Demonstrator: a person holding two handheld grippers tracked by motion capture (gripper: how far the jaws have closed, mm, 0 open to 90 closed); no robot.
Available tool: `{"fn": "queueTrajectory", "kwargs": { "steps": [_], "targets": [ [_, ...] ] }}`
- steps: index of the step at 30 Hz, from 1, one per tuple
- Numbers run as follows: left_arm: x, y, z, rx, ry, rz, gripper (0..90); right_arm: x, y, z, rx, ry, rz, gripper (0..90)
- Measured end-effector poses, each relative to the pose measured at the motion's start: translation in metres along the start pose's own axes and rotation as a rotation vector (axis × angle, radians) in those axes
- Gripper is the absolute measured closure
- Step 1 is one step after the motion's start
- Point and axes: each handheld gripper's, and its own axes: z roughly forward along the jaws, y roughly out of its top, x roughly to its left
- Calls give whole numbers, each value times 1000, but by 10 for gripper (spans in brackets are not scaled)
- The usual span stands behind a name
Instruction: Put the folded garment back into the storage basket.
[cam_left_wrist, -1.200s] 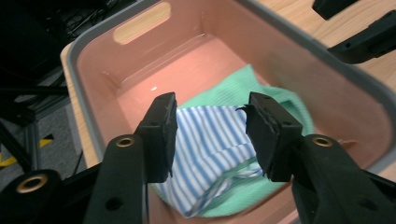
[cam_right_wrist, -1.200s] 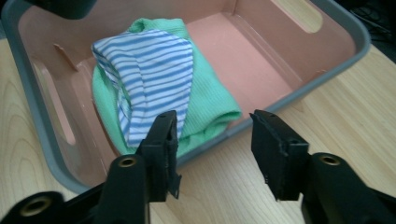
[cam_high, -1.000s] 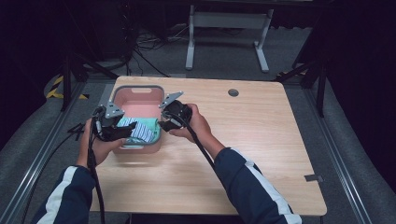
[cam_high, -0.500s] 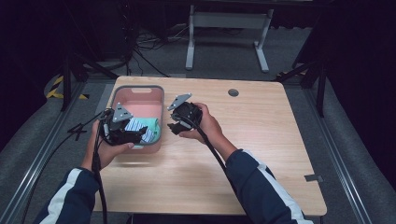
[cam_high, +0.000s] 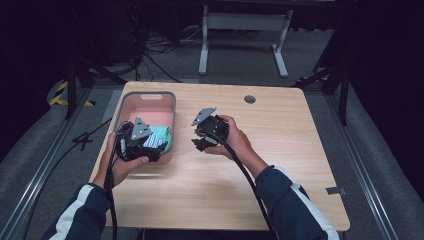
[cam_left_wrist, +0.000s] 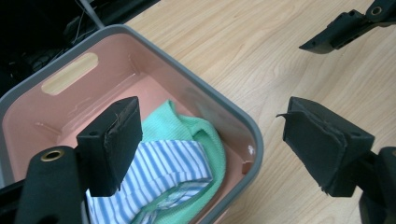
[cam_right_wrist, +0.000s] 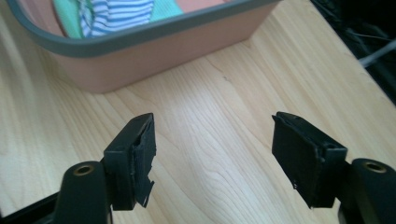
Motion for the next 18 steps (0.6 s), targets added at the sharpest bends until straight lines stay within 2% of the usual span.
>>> {"fn": "queueTrajectory", "kwargs": {
  "steps": [2,4,6,9,14,18],
  "targets": [
    [-4,1,1,5,-2,14,197,0,-4,-2,-3,-7,3,320],
    [-7,1,1,-2,-7,7,191,-1,-6,-4,-3,-9,0,320],
    [-14,1,1,-8,-22,30,190,-2,-13,-10,-2,-21,-1,321],
    [-21,0,1,-16,-35,36,189,-3,-16,-14,0,-23,3,322],
    [-38,-2,3,-38,-81,39,193,-5,-30,-25,-7,-36,5,324],
    [-49,-4,8,-34,-105,75,192,-6,-41,-31,-1,-41,12,324]
  ]
}}
